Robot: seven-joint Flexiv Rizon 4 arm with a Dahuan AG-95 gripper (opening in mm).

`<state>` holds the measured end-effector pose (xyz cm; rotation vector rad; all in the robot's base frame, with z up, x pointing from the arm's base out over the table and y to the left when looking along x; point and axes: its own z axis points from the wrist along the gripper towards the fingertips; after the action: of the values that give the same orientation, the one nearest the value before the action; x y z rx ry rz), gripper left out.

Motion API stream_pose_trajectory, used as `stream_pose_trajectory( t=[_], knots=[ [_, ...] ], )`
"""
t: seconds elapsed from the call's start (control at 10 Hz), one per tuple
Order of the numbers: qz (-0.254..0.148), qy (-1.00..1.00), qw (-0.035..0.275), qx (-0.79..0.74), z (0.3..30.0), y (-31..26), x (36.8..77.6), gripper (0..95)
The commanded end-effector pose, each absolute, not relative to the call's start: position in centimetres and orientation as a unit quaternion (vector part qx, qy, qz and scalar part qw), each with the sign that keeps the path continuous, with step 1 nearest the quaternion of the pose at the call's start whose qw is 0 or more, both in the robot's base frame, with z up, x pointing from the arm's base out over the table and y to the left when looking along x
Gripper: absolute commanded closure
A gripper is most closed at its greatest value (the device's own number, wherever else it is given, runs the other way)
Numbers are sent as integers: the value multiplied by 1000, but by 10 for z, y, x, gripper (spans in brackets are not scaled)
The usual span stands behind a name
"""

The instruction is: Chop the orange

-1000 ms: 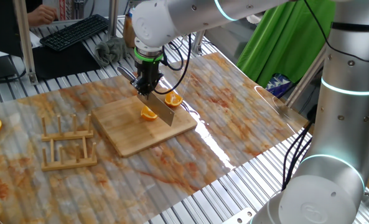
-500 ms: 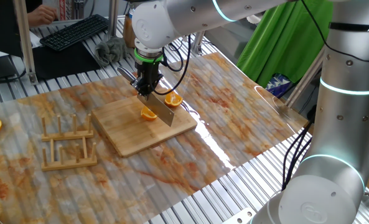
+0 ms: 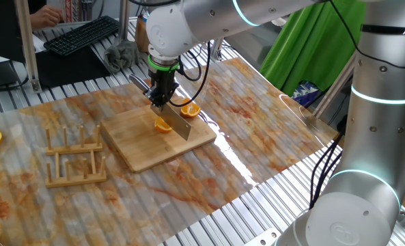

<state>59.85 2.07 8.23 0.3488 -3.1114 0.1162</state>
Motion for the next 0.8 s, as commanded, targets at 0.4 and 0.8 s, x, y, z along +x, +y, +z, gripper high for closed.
stream_pose_trajectory(
  t=[0.4,0.8],
  knots=[
    [34,-993,-1,111,77,22,599,950],
    [31,-993,-7,110,73,23,596,950]
  ],
)
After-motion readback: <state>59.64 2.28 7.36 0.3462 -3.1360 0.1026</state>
